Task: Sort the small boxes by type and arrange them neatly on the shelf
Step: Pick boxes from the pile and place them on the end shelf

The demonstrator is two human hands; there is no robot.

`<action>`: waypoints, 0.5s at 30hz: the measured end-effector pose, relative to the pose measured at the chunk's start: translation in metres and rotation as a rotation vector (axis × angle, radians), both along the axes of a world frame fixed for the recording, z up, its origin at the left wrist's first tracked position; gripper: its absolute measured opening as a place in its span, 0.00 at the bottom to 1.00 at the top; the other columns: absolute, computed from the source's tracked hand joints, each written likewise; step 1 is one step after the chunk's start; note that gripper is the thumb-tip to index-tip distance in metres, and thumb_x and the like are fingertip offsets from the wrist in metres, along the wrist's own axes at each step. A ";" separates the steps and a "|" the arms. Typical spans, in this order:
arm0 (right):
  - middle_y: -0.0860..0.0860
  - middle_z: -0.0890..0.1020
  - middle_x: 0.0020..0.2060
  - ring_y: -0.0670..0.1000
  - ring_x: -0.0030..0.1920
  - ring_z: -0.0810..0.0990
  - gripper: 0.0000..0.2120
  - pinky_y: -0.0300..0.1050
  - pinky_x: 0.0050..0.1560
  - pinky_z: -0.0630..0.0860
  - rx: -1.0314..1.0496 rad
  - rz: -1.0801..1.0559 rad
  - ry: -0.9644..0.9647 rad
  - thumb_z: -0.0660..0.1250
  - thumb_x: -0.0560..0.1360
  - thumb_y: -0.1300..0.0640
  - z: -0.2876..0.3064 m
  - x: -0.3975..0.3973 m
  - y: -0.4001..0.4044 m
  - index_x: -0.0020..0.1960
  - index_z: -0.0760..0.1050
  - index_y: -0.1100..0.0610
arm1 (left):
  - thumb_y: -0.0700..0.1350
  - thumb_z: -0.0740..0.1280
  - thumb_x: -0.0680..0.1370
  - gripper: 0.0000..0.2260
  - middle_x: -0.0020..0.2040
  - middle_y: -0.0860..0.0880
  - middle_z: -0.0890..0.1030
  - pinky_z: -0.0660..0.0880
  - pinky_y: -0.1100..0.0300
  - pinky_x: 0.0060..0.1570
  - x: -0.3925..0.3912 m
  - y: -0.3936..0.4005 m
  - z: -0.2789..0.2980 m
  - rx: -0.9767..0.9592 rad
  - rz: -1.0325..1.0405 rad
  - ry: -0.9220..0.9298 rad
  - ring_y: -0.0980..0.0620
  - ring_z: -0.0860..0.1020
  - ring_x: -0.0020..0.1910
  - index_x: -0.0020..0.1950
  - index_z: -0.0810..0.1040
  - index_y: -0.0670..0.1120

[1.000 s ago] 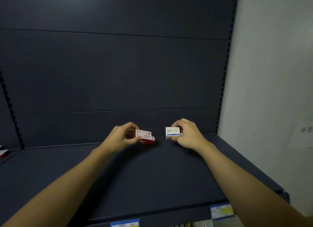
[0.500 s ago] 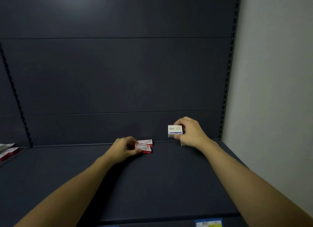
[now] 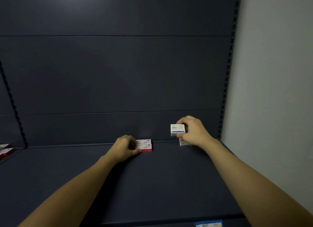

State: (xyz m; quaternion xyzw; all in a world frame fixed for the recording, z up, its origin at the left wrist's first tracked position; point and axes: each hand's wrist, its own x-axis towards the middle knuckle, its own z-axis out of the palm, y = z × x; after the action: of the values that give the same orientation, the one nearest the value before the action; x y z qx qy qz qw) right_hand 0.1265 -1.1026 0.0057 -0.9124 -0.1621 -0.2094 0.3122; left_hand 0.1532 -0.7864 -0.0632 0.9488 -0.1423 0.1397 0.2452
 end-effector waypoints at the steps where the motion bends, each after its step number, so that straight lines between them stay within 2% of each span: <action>1: 0.45 0.76 0.49 0.45 0.48 0.79 0.17 0.44 0.53 0.79 -0.001 -0.004 0.000 0.78 0.67 0.61 0.000 0.000 -0.002 0.53 0.80 0.52 | 0.55 0.77 0.72 0.16 0.50 0.55 0.77 0.73 0.69 0.46 0.001 -0.001 0.000 -0.005 0.012 -0.003 0.58 0.77 0.48 0.54 0.79 0.50; 5: 0.47 0.76 0.49 0.46 0.47 0.78 0.16 0.44 0.52 0.78 -0.007 -0.036 -0.003 0.78 0.67 0.62 -0.001 -0.001 -0.016 0.53 0.80 0.53 | 0.54 0.77 0.71 0.16 0.50 0.53 0.76 0.73 0.64 0.48 0.004 -0.006 -0.001 0.019 0.029 -0.019 0.57 0.76 0.48 0.53 0.78 0.50; 10: 0.48 0.76 0.49 0.46 0.47 0.77 0.15 0.39 0.49 0.75 -0.041 -0.109 0.024 0.77 0.68 0.62 -0.009 0.001 -0.033 0.52 0.81 0.54 | 0.55 0.76 0.71 0.18 0.52 0.53 0.76 0.71 0.65 0.49 0.008 -0.006 0.001 0.038 0.013 -0.017 0.56 0.76 0.50 0.56 0.78 0.50; 15: 0.50 0.76 0.48 0.49 0.48 0.77 0.13 0.39 0.46 0.71 -0.104 -0.191 0.079 0.77 0.68 0.59 -0.021 0.006 -0.055 0.51 0.81 0.55 | 0.55 0.77 0.71 0.19 0.52 0.54 0.76 0.71 0.67 0.49 0.007 -0.002 0.002 0.032 0.014 -0.008 0.58 0.76 0.50 0.57 0.78 0.51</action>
State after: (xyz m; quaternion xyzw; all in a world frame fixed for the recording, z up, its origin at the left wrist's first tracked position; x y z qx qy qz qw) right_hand 0.1329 -1.1573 -0.0153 -0.9462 -0.0728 -0.1935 0.2490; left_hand 0.1601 -0.7880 -0.0608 0.9530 -0.1388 0.1428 0.2285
